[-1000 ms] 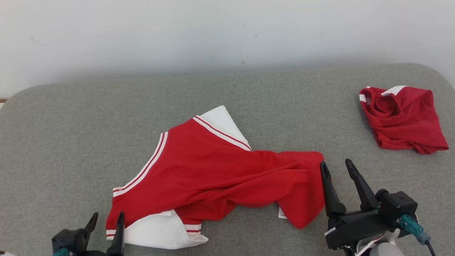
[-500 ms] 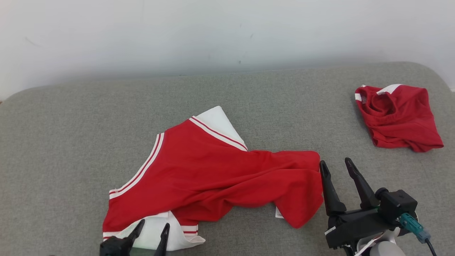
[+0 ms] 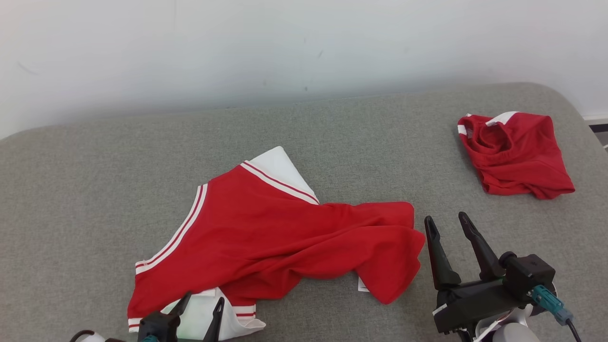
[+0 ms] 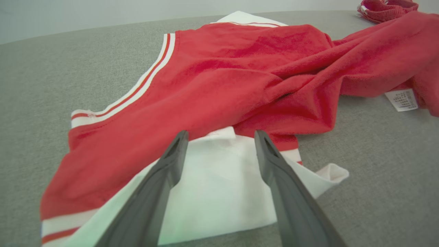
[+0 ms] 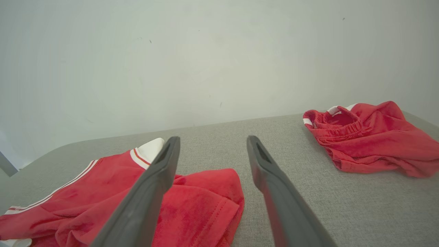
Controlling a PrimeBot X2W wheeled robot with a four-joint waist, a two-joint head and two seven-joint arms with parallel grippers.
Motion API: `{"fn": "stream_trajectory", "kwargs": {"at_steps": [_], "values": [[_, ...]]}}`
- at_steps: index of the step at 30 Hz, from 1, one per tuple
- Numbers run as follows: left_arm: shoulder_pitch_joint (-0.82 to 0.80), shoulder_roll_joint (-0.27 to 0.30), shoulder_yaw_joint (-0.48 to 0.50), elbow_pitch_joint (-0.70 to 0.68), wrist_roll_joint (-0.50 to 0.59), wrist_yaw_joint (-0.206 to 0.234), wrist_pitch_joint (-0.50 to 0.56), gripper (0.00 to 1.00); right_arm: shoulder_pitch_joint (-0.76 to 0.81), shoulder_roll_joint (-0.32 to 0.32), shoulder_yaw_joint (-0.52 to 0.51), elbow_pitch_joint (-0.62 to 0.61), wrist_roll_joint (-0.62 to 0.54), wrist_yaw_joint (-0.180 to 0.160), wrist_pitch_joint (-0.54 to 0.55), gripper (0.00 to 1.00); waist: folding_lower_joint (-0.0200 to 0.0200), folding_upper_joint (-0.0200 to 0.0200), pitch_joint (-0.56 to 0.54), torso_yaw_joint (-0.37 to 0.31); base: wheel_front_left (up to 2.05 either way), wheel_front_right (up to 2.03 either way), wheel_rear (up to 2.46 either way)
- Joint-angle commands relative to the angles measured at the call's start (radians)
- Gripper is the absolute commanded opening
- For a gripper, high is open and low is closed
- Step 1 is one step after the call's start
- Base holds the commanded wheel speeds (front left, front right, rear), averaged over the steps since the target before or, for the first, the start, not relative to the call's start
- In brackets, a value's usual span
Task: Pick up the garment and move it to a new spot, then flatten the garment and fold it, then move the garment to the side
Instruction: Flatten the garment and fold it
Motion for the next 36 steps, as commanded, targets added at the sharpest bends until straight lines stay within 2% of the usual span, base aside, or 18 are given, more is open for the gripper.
{"fn": "stream_trajectory", "kwargs": {"at_steps": [1, 18, 19, 20, 21, 22, 23, 24, 30, 36], "values": [[-0.002, 0.003, -0.001, 0.009, 0.003, -0.001, -0.008, 1.00, 0.003, -0.004, 0.003, -0.001, 0.007, 0.000, -0.002, 1.00, 0.0000, -0.0001, 0.000, -0.002, 0.00, 0.00, 0.00], [-0.055, -0.011, -0.014, 0.130, 0.015, -0.038, -0.016, 1.00, -0.005, -0.002, 0.000, -0.006, -0.002, 0.000, -0.002, 1.00, 0.0000, -0.0001, 0.022, -0.018, 0.00, 0.00, 0.00], [-0.057, -0.013, -0.013, 0.137, 0.014, -0.039, -0.016, 0.85, -0.006, -0.002, 0.001, -0.007, -0.002, 0.000, -0.002, 1.00, 0.0000, -0.0001, 0.023, -0.018, 0.00, 0.00, 0.00], [-0.060, -0.014, -0.012, 0.144, 0.015, -0.041, -0.017, 0.52, -0.006, -0.002, 0.002, -0.007, -0.002, 0.000, -0.002, 1.00, 0.0000, -0.0001, 0.023, -0.019, 0.00, 0.00, 0.00], [-0.063, -0.015, -0.012, 0.150, 0.016, -0.043, -0.018, 0.42, -0.007, -0.003, 0.003, -0.007, -0.002, 0.000, -0.002, 1.00, 0.0000, -0.0001, 0.023, -0.020, 0.00, 0.00, 0.00], [-0.066, -0.016, -0.011, 0.155, 0.018, -0.044, -0.018, 0.27, -0.008, -0.004, 0.003, -0.006, 0.000, 0.000, -0.002, 1.00, 0.0000, -0.0001, 0.023, -0.020, 0.00, 0.00, 0.00], [-0.070, -0.018, -0.011, 0.158, 0.019, -0.045, -0.019, 0.03, -0.008, -0.005, 0.003, -0.005, 0.001, 0.000, -0.002, 1.00, 0.0000, -0.0001, 0.024, -0.020, 0.00, 0.00, 0.00], [-0.070, -0.020, -0.011, 0.161, 0.021, -0.046, -0.019, 0.00, -0.007, -0.004, 0.003, -0.005, 0.000, 0.000, -0.002, 1.00, 0.0000, -0.0001, 0.025, -0.020, 0.00, 0.00, 0.00], [-0.070, -0.023, 0.000, 0.151, 0.030, -0.044, -0.023, 0.00, -0.005, -0.001, -0.002, -0.004, -0.001, 0.000, -0.002, 1.00, 0.0000, -0.0001, 0.027, -0.013, 0.00, 0.00, 0.00], [-0.026, -0.011, 0.028, 0.077, 0.031, -0.024, -0.026, 0.00, 0.009, 0.006, -0.008, -0.002, 0.001, 0.000, -0.002, 1.00, 0.0000, -0.0001, 0.016, 0.011, 0.00, 0.00, 0.00]]}}
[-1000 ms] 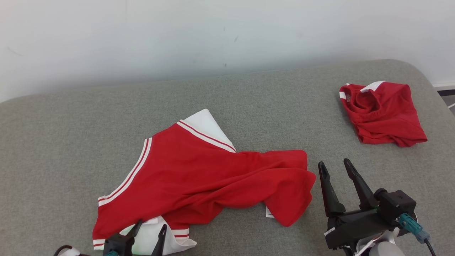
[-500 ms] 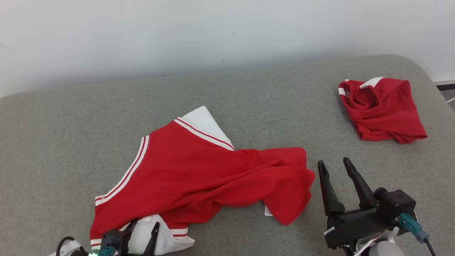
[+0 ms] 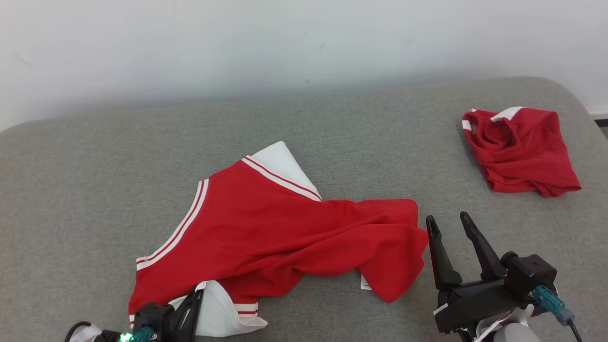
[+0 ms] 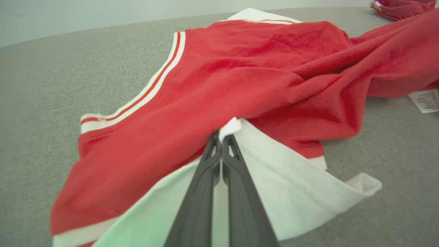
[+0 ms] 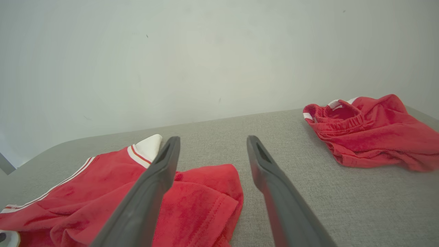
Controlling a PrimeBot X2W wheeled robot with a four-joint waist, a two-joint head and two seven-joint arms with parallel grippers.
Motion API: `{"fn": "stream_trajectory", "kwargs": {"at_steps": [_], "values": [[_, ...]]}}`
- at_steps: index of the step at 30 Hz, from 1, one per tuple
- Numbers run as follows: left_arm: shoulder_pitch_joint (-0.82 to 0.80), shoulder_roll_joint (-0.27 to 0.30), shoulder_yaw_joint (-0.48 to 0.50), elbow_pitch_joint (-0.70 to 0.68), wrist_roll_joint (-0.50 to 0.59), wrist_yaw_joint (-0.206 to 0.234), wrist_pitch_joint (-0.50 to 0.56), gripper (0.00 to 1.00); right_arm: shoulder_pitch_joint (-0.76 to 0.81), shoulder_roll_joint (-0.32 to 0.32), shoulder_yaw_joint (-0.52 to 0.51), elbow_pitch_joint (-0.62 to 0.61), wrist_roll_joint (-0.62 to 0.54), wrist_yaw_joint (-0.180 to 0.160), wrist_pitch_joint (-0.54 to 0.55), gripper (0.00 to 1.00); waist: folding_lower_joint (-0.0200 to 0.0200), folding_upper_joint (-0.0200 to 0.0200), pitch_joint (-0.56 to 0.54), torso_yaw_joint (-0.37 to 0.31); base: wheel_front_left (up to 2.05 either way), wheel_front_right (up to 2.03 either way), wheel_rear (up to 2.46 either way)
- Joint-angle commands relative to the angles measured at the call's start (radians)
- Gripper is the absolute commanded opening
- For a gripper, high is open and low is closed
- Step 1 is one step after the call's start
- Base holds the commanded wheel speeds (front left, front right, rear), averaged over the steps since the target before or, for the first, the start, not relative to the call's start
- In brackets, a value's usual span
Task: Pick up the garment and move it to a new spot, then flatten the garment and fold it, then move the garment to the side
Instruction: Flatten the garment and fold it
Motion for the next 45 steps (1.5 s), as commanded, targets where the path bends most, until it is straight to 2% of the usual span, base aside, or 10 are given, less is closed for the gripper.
{"fn": "stream_trajectory", "kwargs": {"at_steps": [1, 15, 22, 23, 24, 25, 36, 45], "values": [[0.031, 0.014, 0.010, -0.032, 0.009, 0.008, -0.008, 0.00, 0.012, 0.004, -0.003, 0.001, 0.003, 0.000, -0.002, 1.00, 0.0000, -0.0001, -0.010, 0.017, 0.00, 0.00, 0.00], [0.184, 0.074, 0.042, -0.228, -0.026, 0.088, 0.015, 0.00, 0.035, 0.017, -0.012, 0.003, -0.001, 0.000, -0.002, 1.00, 0.0000, -0.0001, -0.045, 0.104, 0.00, 0.00, 0.00], [0.242, 0.080, 0.036, -0.260, -0.053, 0.100, 0.021, 0.00, 0.032, 0.010, -0.013, 0.004, 0.005, 0.000, -0.002, 1.00, 0.0000, -0.0001, -0.043, 0.131, 0.00, 0.00, 0.00], [0.250, 0.077, 0.033, -0.264, -0.054, 0.096, 0.023, 0.05, 0.034, 0.010, -0.014, 0.004, 0.004, 0.000, -0.002, 1.00, 0.0000, -0.0001, -0.042, 0.135, 0.00, 0.00, 0.00], [0.256, 0.074, 0.031, -0.267, -0.056, 0.093, 0.022, 0.48, 0.035, 0.009, -0.016, 0.004, 0.003, 0.000, -0.002, 1.00, 0.0000, -0.0001, -0.042, 0.138, 0.00, 0.00, 0.00], [0.259, 0.072, 0.033, -0.271, -0.055, 0.098, 0.019, 1.00, 0.037, 0.006, -0.019, 0.006, 0.005, 0.000, -0.002, 1.00, 0.0000, -0.0001, -0.041, 0.145, 0.00, 0.00, 0.00], [0.274, 0.071, 0.090, -0.316, -0.026, 0.118, -0.004, 1.00, 0.030, 0.001, -0.015, 0.010, 0.005, 0.000, -0.002, 1.00, 0.0000, -0.0001, -0.044, 0.151, 0.00, 0.00, 0.00], [0.274, 0.039, 0.182, -0.345, 0.043, 0.129, -0.009, 1.00, 0.030, -0.020, -0.053, 0.050, 0.012, 0.000, -0.002, 1.00, 0.0000, -0.0001, -0.053, 0.122, 0.00, 0.00, 0.00]]}}
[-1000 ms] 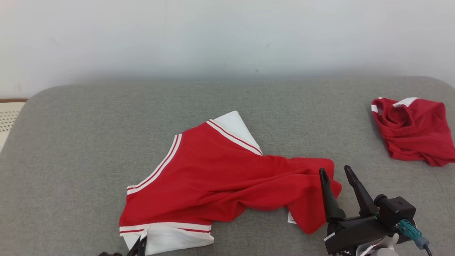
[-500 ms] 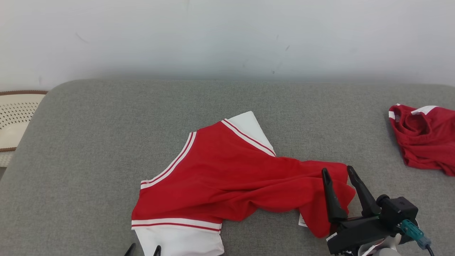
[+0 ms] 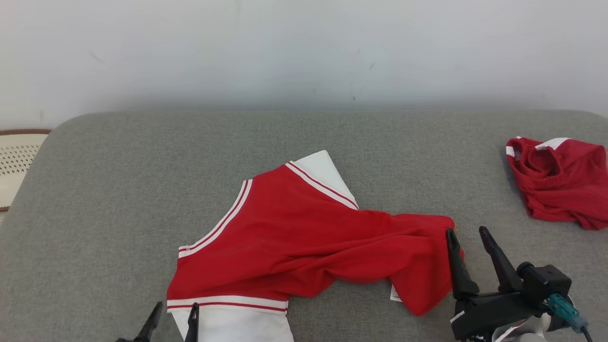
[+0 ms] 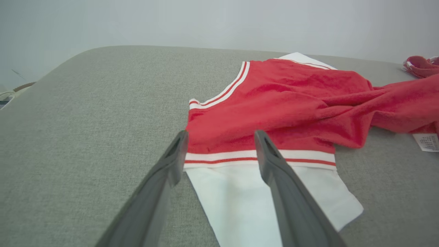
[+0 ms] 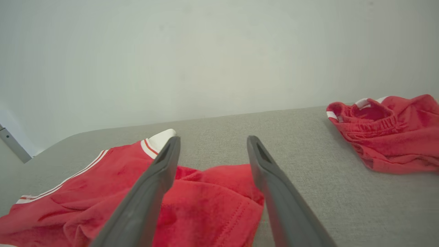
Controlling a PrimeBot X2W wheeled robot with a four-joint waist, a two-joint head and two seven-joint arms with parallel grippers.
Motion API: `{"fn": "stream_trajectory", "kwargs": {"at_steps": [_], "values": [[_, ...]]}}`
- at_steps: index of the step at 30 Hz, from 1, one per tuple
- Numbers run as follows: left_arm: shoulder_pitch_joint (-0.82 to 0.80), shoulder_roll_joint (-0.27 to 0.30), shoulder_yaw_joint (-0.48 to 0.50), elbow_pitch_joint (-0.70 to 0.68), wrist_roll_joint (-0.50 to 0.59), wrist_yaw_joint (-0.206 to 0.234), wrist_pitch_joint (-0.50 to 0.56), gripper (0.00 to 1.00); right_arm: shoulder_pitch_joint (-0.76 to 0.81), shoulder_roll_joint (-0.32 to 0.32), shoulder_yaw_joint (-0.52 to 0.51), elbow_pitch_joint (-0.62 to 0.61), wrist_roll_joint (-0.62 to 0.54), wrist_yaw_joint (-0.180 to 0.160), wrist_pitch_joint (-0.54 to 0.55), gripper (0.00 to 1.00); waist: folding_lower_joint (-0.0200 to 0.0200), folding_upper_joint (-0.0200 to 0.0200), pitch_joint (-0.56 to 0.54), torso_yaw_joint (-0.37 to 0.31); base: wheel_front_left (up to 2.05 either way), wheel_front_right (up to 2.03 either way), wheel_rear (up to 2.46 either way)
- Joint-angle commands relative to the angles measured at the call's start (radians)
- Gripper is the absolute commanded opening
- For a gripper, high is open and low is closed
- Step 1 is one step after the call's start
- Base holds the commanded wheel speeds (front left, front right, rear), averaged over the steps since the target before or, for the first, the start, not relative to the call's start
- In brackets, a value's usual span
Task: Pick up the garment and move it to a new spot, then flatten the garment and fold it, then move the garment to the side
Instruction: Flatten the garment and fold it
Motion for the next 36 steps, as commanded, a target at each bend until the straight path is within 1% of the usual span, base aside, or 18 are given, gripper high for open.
{"fn": "stream_trajectory", "kwargs": {"at_steps": [1, 3, 8, 13, 17, 21, 26, 36], "values": [[0.012, -0.007, 0.025, -0.010, 0.019, 0.004, -0.009, 1.00, 0.002, -0.008, -0.006, 0.010, 0.004, 0.000, -0.002, 1.00, -0.0001, 0.0000, -0.004, -0.007, 0.00, 0.00, 0.00], [0.016, -0.009, 0.043, -0.014, 0.035, 0.005, -0.008, 1.00, 0.002, -0.010, -0.010, 0.017, 0.006, 0.000, -0.002, 1.00, -0.0001, 0.0000, -0.006, -0.010, 0.00, 0.00, 0.00], [0.029, -0.033, 0.145, -0.036, 0.083, -0.003, -0.007, 1.00, 0.010, -0.021, -0.022, 0.049, 0.017, 0.000, 0.004, 1.00, -0.0001, 0.0000, -0.006, -0.025, 0.00, 0.00, 0.00], [0.044, -0.056, 0.251, -0.043, 0.127, -0.020, -0.007, 1.00, 0.020, -0.027, -0.029, 0.073, 0.035, 0.000, 0.017, 1.00, -0.0001, 0.0000, -0.004, -0.039, 0.00, 0.00, 0.00], [0.059, -0.076, 0.319, -0.044, 0.150, -0.046, -0.007, 1.00, 0.023, -0.026, -0.016, 0.090, 0.075, 0.000, 0.038, 1.00, -0.0001, 0.0000, -0.001, -0.048, 0.00, 0.00, 0.00], [0.069, -0.102, 0.359, -0.036, 0.179, -0.073, -0.007, 1.00, 0.020, -0.031, 0.019, 0.111, 0.134, 0.000, 0.066, 1.00, -0.0001, 0.0000, 0.002, -0.048, 0.00, 0.00, 0.00], [0.068, -0.143, 0.383, -0.022, 0.210, -0.108, -0.007, 1.00, -0.008, -0.040, 0.063, 0.148, 0.185, 0.000, 0.088, 1.00, -0.0001, 0.0000, 0.003, -0.039, 0.00, 0.00, 0.00], [0.054, -0.201, 0.422, 0.001, 0.260, -0.162, -0.007, 1.00, -0.087, -0.064, 0.145, 0.270, 0.263, 0.000, 0.114, 1.00, -0.0001, 0.0000, 0.010, -0.004, 0.00, 0.00, 0.00]]}}
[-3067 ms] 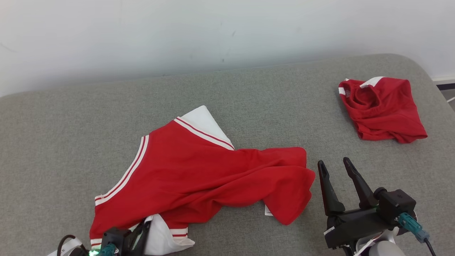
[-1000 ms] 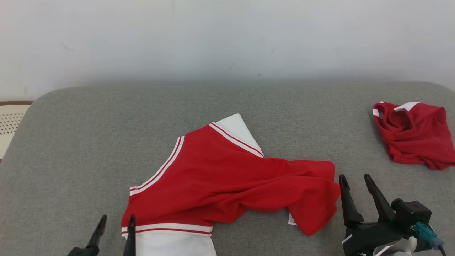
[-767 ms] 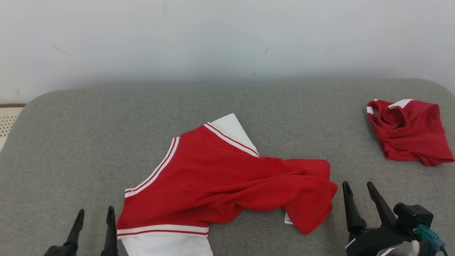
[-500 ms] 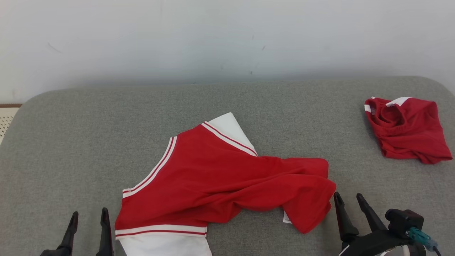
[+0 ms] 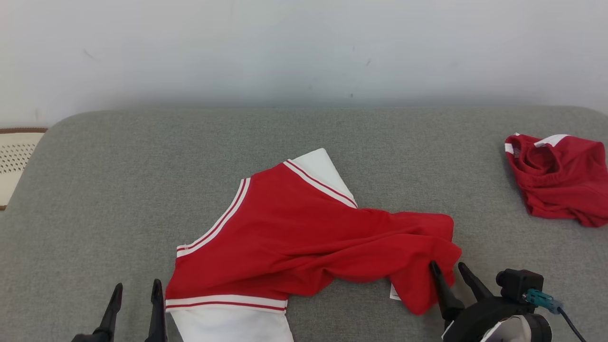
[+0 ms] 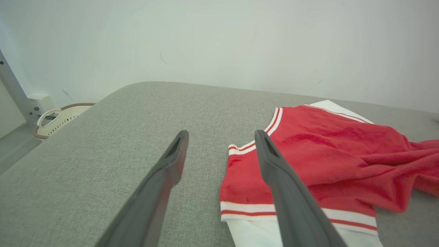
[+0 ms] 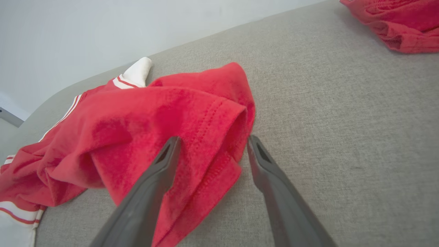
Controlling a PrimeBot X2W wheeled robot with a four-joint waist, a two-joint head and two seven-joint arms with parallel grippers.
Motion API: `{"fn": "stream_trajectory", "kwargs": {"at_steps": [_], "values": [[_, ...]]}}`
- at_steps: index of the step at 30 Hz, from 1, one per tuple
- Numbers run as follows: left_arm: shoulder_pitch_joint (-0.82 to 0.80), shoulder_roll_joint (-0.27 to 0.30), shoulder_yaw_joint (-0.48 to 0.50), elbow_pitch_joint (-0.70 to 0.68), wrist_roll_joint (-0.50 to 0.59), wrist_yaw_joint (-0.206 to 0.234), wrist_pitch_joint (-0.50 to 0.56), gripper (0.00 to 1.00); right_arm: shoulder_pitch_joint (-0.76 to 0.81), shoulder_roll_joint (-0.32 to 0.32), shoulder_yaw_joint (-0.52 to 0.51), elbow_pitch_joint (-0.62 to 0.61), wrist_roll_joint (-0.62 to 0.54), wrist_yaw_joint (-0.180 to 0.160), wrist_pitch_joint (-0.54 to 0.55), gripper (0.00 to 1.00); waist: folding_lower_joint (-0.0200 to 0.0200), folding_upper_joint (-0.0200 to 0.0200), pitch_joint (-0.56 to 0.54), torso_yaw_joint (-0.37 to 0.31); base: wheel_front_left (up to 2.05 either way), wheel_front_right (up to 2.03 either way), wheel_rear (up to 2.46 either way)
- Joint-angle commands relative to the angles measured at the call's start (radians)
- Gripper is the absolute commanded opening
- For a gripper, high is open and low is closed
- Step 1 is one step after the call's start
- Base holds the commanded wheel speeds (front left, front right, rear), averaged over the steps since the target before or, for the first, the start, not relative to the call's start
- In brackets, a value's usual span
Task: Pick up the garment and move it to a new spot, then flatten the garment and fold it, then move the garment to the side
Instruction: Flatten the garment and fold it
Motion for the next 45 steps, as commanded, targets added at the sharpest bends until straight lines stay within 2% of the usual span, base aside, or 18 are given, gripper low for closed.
{"fn": "stream_trajectory", "kwargs": {"at_steps": [1, 2, 3, 6, 13, 16, 22, 28, 35, 45], "values": [[-0.003, -0.008, 0.008, 0.007, 0.010, -0.012, -0.004, 1.00, -0.018, -0.005, 0.017, 0.017, 0.020, 0.000, 0.000, 1.00, -0.0001, 0.0000, 0.003, 0.011, 0.00, 0.00, 0.00], [-0.005, -0.013, 0.011, 0.010, 0.015, -0.016, -0.004, 1.00, -0.023, -0.003, 0.026, 0.025, 0.032, 0.000, -0.003, 1.00, -0.0001, 0.0000, 0.004, 0.013, 0.00, 0.00, 0.00], [-0.006, -0.017, 0.015, 0.013, 0.020, -0.022, -0.004, 1.00, -0.028, -0.003, 0.035, 0.032, 0.039, 0.000, -0.006, 0.63, -0.0001, 0.0000, 0.004, 0.015, 0.00, 0.00, 0.00], [-0.006, -0.029, 0.028, 0.021, 0.031, -0.035, -0.004, 1.00, -0.045, -0.012, 0.063, 0.049, 0.058, 0.000, -0.026, 0.00, -0.0001, 0.0000, 0.003, 0.020, 0.00, 0.00, 0.00], [0.016, -0.044, 0.058, 0.029, 0.052, -0.052, -0.004, 1.00, -0.056, -0.033, 0.093, 0.058, 0.092, 0.000, -0.066, 0.00, -0.0001, 0.0000, -0.005, 0.003, 0.00, 0.00, 0.00], [0.021, -0.052, 0.070, 0.031, 0.061, -0.060, -0.004, 1.00, -0.052, -0.061, 0.094, 0.029, 0.092, 0.000, -0.084, 0.00, -0.0001, 0.0000, -0.010, -0.014, 0.00, 0.00, 0.00], [0.030, -0.068, 0.087, 0.039, 0.070, -0.073, -0.004, 1.00, -0.022, -0.137, 0.096, -0.102, 0.099, 0.000, -0.097, 0.00, -0.0001, 0.0000, -0.022, -0.052, 0.00, 0.00, 0.00], [0.034, -0.078, 0.106, 0.046, 0.081, -0.090, -0.004, 1.00, 0.017, -0.214, 0.094, -0.228, 0.122, 0.000, -0.050, 0.00, -0.0001, 0.0000, -0.037, -0.076, 0.00, 0.00, 0.00], [0.033, -0.091, 0.113, 0.054, 0.095, -0.105, -0.004, 1.00, 0.051, -0.221, 0.096, -0.268, 0.148, 0.000, -0.004, 0.00, -0.0001, 0.0000, -0.042, -0.076, 0.00, 0.00, 0.00], [0.026, -0.104, 0.130, 0.057, 0.111, -0.123, -0.004, 1.00, -0.142, -0.182, 0.130, -0.139, 0.083, 0.000, -0.004, 0.00, -0.0001, 0.0000, -0.036, -0.045, 0.00, 0.00, 0.00]]}}
